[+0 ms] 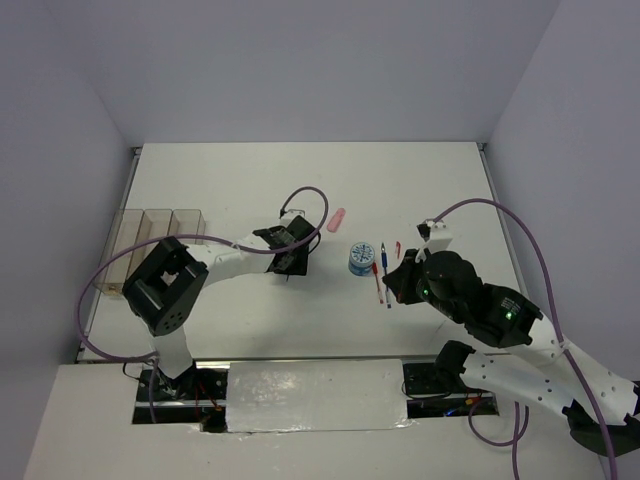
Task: Sort the stationery into containers
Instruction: Close the pen cap on the pen.
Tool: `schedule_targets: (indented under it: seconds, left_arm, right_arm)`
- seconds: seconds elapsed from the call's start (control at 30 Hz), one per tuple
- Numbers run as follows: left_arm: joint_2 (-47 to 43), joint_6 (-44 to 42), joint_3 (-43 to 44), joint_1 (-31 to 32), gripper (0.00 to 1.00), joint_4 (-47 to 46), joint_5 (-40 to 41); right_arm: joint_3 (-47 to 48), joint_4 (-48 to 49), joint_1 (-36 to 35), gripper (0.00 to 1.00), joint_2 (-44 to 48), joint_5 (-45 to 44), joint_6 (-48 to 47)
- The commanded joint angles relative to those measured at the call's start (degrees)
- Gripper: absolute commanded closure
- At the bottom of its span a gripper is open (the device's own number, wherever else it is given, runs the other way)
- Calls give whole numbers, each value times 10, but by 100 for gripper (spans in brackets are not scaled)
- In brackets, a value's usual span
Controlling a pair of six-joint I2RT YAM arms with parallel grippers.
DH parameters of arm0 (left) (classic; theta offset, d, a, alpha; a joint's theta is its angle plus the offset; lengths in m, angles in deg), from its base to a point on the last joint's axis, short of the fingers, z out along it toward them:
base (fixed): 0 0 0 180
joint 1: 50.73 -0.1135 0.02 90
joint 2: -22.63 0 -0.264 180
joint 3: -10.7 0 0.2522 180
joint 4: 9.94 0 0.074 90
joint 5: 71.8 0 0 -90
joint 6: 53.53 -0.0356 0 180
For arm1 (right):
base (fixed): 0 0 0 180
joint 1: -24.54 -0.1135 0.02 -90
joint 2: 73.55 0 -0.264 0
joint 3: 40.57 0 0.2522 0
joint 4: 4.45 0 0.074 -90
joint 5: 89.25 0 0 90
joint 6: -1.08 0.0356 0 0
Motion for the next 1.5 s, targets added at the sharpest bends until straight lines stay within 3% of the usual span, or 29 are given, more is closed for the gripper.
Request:
schedule_targets:
  seconds: [0.0, 0.1, 0.17, 0.43, 0.57, 0.63, 0.77, 0.9, 1.0, 1.3, 1.47]
  left_arm:
    - [8, -13, -4, -1, 31, -30, -15]
    - [19, -9, -8, -1, 33, -34, -20]
    - [21, -7, -10, 0, 43, -34, -25]
    - [6, 12, -56, 5, 50, -47, -34]
    - [16, 17, -64, 6, 74, -46, -40]
    - [17, 19, -70, 8, 77, -45, -40]
    - [25, 16, -66, 15, 100, -32, -46]
    - [-17, 21, -66, 44, 100, -22, -52]
    - [-99, 26, -76, 65, 100, -33, -71]
    - [-313, 46, -125, 67, 100, -95, -100]
    - [-404, 92, -150, 65, 100, -131, -88]
  right_arm:
    - [-1, 2, -2, 100, 1, -9, -5]
    - [-3, 4, -2, 100, 6, -8, -4]
    - [-1, -1, -2, 100, 7, -7, -3]
    - [1, -5, -2, 100, 20, -9, -1]
    - [4, -7, -2, 100, 21, -7, 0]
    - [4, -8, -2, 100, 23, -6, -1]
    - [3, -5, -2, 100, 30, -7, -1]
    - [-18, 27, -2, 100, 33, 15, -12]
    - [-54, 84, -2, 100, 41, 31, -13]
    - [-87, 150, 0, 100, 33, 75, -6]
    - [-134, 236, 0, 100, 29, 159, -5]
